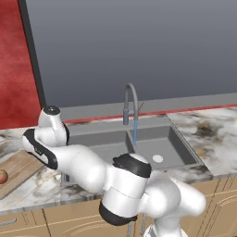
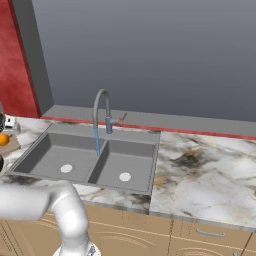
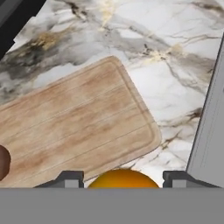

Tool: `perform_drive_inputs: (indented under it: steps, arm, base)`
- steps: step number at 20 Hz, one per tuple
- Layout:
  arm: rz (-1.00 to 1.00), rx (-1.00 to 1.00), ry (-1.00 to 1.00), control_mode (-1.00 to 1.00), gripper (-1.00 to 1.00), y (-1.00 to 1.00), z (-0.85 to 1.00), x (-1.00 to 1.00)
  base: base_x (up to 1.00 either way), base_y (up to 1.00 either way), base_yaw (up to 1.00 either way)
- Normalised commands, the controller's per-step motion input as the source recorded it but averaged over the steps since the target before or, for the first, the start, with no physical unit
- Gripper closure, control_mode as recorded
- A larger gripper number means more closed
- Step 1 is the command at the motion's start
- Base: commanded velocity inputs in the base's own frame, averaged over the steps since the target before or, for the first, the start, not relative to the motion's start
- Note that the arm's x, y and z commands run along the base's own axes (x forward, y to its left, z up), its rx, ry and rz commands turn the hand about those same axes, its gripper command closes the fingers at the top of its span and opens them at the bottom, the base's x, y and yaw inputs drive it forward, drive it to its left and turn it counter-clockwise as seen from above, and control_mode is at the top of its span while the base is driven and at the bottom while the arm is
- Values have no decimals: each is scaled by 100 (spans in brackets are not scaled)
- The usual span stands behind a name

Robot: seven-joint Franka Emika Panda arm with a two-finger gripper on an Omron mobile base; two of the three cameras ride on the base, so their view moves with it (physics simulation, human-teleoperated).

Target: Pick the peach, orange from the sink and place them on the cutting board to airdry. Then turn off the sink faucet.

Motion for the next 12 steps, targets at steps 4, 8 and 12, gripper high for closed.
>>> perform_drive_inputs:
  steps: [4,8,12]
  arm:
    - [0,0,5,-100,100,4,-27,24]
    - [0,0,6,-100,100,13,-27,28]
    - [0,0,5,-100,100,22,-23,30]
  base:
    - [0,0,0]
    - [0,0,0]
    - [0,0,0]
